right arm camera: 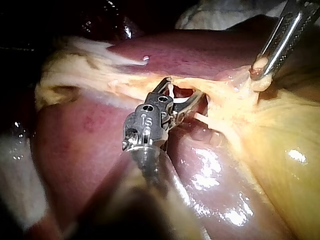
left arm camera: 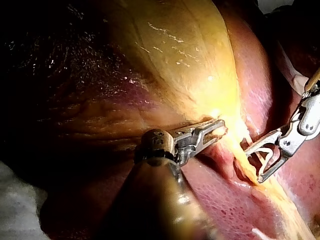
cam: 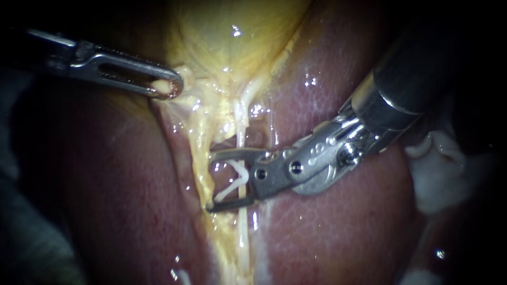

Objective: Clipping first clip left tube

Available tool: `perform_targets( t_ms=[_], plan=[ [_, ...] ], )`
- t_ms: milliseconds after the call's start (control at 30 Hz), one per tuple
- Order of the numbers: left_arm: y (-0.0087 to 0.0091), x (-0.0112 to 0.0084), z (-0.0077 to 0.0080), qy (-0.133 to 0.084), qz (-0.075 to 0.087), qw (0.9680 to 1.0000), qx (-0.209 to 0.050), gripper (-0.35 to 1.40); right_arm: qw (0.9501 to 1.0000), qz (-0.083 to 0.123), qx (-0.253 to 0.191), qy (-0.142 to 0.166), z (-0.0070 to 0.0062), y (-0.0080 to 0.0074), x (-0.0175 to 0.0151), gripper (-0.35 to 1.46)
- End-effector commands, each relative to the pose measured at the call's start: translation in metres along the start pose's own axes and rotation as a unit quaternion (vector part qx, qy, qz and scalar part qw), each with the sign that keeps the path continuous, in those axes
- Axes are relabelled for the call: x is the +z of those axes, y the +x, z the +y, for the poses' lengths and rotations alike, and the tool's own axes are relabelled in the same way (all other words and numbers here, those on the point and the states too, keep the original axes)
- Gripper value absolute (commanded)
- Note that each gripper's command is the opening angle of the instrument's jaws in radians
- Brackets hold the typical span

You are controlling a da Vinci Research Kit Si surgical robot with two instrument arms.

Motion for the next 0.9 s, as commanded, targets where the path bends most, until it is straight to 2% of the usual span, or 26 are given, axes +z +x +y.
perform_targets(
  t_ms=[33, 433, 733, 900],
  plan=[
    [0.0000, 0.0000, 0.0000, 0.000, 0.000, 1.0000, 0.000, -0.35, 1.0000, 0.000, 0.000, 0.000, 0.0000, 0.0001, -0.0002, 0.50],
    [0.0000, -0.0001, 0.0000, 0.000, 0.000, 1.0000, 0.000, -0.35, 1.0000, 0.006, 0.003, 0.007, 0.0004, 0.0015, -0.0037, 0.50],
    [0.0000, -0.0001, 0.0000, 0.000, 0.000, 1.0000, 0.000, -0.35, 0.9998, 0.013, 0.010, 0.009, 0.0002, 0.0014, -0.0059, 0.50],
    [0.0000, -0.0001, 0.0000, 0.000, 0.000, 1.0000, 0.000, -0.35, 0.9995, 0.021, 0.021, 0.008, 0.0005, 0.0015, -0.0073, 0.50]
  ],
)
